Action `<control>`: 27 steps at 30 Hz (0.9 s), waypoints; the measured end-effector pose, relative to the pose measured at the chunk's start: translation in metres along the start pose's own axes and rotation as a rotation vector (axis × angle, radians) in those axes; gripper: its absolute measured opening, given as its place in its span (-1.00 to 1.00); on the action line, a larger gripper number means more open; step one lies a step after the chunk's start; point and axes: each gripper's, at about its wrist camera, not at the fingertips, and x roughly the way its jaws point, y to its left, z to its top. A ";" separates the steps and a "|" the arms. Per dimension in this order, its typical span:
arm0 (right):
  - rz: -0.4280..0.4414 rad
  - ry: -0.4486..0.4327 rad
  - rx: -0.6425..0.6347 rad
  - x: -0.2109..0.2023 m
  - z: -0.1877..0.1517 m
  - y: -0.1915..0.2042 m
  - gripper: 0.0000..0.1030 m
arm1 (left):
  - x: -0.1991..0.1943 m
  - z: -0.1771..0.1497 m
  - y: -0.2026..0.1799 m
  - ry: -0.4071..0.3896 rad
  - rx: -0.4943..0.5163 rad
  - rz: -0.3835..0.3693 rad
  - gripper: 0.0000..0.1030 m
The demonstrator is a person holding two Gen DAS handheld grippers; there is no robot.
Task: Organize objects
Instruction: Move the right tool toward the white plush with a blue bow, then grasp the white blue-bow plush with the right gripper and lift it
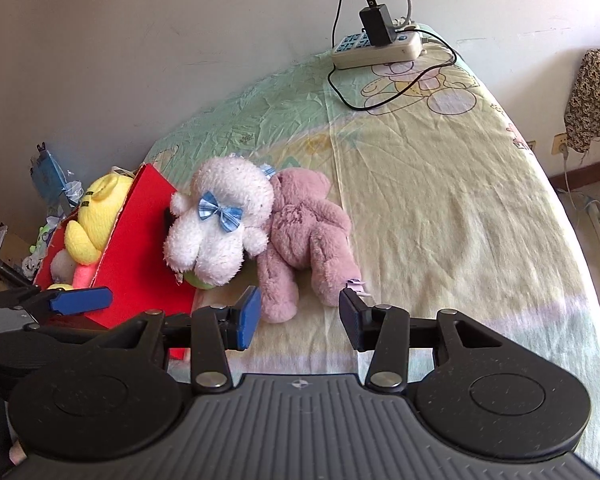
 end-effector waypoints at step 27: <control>0.289 0.123 0.148 0.083 0.070 -0.017 0.01 | 0.048 0.047 0.003 -0.088 0.034 0.008 0.70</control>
